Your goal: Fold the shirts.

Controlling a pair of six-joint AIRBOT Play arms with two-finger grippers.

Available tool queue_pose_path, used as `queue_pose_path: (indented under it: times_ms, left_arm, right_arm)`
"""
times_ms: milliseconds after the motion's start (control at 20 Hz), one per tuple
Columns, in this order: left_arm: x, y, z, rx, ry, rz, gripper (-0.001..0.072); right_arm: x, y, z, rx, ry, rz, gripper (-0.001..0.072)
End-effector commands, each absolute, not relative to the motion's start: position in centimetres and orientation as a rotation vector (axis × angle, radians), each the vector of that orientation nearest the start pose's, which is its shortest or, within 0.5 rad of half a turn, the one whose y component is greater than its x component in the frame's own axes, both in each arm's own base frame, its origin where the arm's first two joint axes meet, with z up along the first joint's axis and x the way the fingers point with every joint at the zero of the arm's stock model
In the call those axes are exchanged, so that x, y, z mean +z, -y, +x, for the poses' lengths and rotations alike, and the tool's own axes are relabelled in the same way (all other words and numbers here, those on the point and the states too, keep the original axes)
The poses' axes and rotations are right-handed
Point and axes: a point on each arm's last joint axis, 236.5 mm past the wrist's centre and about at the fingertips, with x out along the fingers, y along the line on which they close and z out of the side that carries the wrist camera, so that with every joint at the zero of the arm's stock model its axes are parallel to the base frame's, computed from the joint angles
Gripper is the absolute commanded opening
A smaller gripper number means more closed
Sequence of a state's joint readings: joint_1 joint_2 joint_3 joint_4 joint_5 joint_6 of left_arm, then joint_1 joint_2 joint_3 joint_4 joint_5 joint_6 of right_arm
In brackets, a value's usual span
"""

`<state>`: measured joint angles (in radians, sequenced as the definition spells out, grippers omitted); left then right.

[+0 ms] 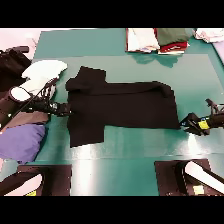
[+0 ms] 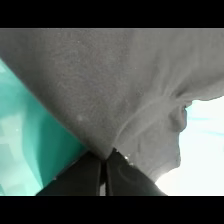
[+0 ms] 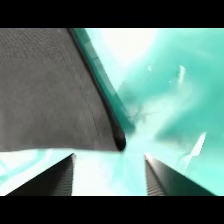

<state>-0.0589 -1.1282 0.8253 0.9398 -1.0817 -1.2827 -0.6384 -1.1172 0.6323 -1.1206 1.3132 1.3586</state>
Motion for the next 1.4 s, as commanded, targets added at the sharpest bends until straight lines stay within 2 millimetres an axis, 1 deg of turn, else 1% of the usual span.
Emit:
queue_pose_path:
  times_ms: [0,50,200,250,300,350,400,450,500,550,600,650,700,750,800,850,900,950,1000,1050,1100,1150,1200,1250,1300,1350]
  left_arm:
    - [-1.0,14.1,31.0,-0.492,-1.279,-0.348,0.0025]
    - [-1.0,14.1,31.0,-0.492,-1.279,-0.349,0.0025]
    - [-1.0,14.2,30.8,-0.496,-1.287,-0.353,0.0025]
    - [-0.9,14.2,30.8,-0.497,-1.286,-0.353,0.0024]
    - [-0.6,14.2,30.8,-0.498,-1.277,-0.35,0.0023]
    - [0.4,14.2,31.2,-0.498,-1.247,-0.347,0.0023]
    - [2.3,14.2,31.8,-0.494,-1.192,-0.346,0.0023]
    - [4.9,14.1,32.5,-0.502,-1.117,-0.331,0.0023]
    - [8.8,14.2,33.2,-0.517,-1.015,-0.307,0.0024]
    - [13.1,14.2,33.6,-0.527,-0.91,-0.285,0.0024]
    - [18.4,13.9,33.6,-0.528,-0.781,-0.257,0.0024]
    - [23.9,13.7,33.0,-0.531,-0.652,-0.235,0.0025]
    - [30.0,13.6,31.7,-0.544,-0.501,-0.2,0.0025]
    - [35.5,13.5,29.9,-0.554,-0.365,-0.17,0.0024]
    - [40.9,13.2,27.3,-0.56,-0.228,-0.136,0.0024]
    - [45.5,12.8,24.7,-0.555,-0.111,-0.116,0.0024]
    - [48.9,12.3,22.4,-0.539,-0.022,-0.107,0.0024]
    - [51.8,11.6,20.2,-0.519,0.057,-0.09,0.0024]
    - [54.0,10.9,18.5,-0.493,0.12,-0.082,0.0024]
    - [55.7,10.2,17.0,-0.467,0.172,-0.079,0.0023]
    - [57.0,9.5,16.0,-0.439,0.212,-0.07,0.0024]
    - [57.6,8.8,15.5,-0.408,0.234,-0.066,0.0023]
    - [57.5,8.2,15.9,-0.378,0.231,-0.056,0.0023]
    - [56.7,7.7,16.9,-0.353,0.194,-0.055,0.0023]
    - [55.2,7.5,18.6,-0.338,0.122,-0.055,0.0024]
    - [53.0,7.6,20.6,-0.332,0.028,-0.045,0.0024]
  right_arm:
    - [-9.0,2.4,23.0,-0.045,-1.523,0.814,0.0437]
    - [-8.9,2.0,23.6,-0.029,-1.519,0.782,0.0427]
    - [-8.4,0.4,25.3,0.036,-1.504,0.677,0.0199]
    - [-8.0,-0.3,25.7,0.068,-1.505,0.643,0.0093]
    - [-7.3,-1.1,26.2,0.106,-1.505,0.605,0.0015]
    - [-6.1,-1.6,26.9,0.137,-1.487,0.567,0.0015]
    - [-4.2,-2.0,28.3,0.168,-1.431,0.511,0.0015]
    - [-1.4,-2.3,30.0,0.19,-1.346,0.456,0.0015]
    - [2.0,-2.4,31.6,0.207,-1.248,0.405,0.0015]
    - [6.5,-2.3,33.2,0.219,-1.124,0.35,0.0015]
    - [11.3,-2.2,34.3,0.225,-1.0,0.3,0.0015]
    - [16.4,-2.1,34.8,0.225,-0.874,0.252,0.0015]
    - [21.9,-2.1,34.6,0.224,-0.74,0.201,0.0015]
    - [26.8,-2.3,33.9,0.222,-0.623,0.157,0.0015]
    - [31.6,-2.4,32.5,0.213,-0.506,0.109,0.0015]
    - [35.8,-2.4,30.8,0.192,-0.403,0.059,0.0015]
    - [39.0,-2.3,29.1,0.168,-0.322,0.018,0.0015]
    - [41.8,-2.0,27.4,0.138,-0.25,-0.01,0.0015]
    - [43.8,-1.8,26.0,0.109,-0.201,-0.033,0.0015]
    - [45.3,-1.5,24.6,0.081,-0.165,-0.053,0.0014]
    - [46.1,-1.1,23.7,0.057,-0.153,-0.065,0.0014]
    - [46.6,-1.0,22.9,0.042,-0.149,-0.073,0.0014]
    - [46.7,-1.1,22.8,0.046,-0.16,-0.075,0.0014]
    - [46.5,-1.0,23.1,0.051,-0.187,-0.074,0.0014]
    - [46.1,-1.0,23.6,0.056,-0.222,-0.069,0.0014]
    - [45.3,-0.8,24.5,0.062,-0.27,-0.067,0.0014]
